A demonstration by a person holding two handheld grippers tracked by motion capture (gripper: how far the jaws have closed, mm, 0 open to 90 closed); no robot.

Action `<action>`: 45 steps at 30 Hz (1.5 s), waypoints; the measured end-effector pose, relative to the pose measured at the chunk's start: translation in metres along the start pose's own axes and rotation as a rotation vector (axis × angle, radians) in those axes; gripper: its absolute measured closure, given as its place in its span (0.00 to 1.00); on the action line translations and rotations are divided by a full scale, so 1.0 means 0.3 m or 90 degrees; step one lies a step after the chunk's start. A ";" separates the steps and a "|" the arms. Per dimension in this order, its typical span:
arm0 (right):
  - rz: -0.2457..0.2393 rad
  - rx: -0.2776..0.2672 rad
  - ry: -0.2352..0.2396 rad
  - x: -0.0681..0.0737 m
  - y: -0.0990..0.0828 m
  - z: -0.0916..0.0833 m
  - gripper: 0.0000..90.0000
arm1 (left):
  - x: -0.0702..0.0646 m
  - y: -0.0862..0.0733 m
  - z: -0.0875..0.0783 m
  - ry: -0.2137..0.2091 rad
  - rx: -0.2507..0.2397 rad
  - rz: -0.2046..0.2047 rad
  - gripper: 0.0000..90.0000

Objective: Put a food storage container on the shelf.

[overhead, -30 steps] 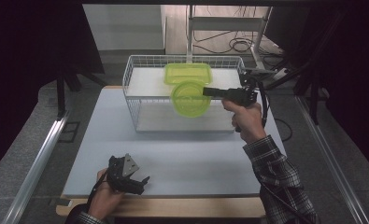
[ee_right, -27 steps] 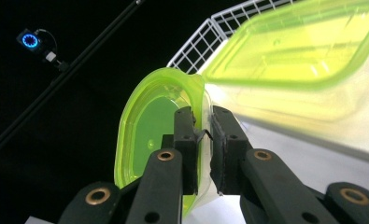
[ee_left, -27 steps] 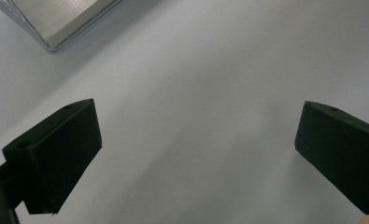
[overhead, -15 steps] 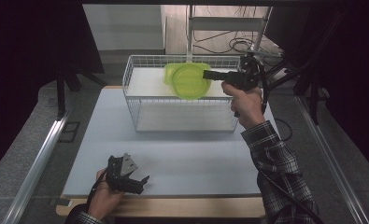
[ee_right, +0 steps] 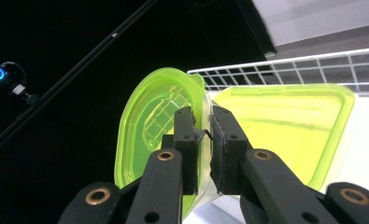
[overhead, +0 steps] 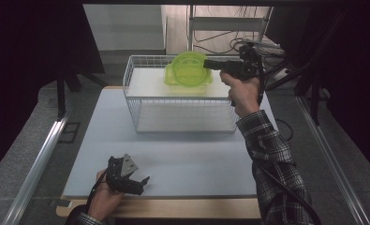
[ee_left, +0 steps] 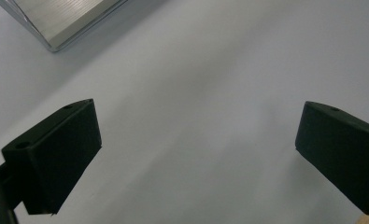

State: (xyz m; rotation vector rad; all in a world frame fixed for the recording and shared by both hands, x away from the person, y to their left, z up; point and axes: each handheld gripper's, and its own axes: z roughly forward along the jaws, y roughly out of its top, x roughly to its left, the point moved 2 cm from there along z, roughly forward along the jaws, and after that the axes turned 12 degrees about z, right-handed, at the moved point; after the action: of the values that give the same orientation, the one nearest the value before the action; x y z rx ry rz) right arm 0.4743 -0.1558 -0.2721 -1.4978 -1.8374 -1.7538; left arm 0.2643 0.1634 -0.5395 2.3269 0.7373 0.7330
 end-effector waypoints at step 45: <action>-0.061 -0.060 -0.166 -0.036 0.052 0.111 0.65 | -0.006 -0.001 0.006 -0.005 0.011 0.010 0.00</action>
State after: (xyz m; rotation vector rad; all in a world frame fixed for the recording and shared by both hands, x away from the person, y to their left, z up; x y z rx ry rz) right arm 0.5069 -0.1369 -0.2793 -1.7770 -2.0022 -1.7819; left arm 0.2641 0.1618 -0.5414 2.3520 0.7241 0.7271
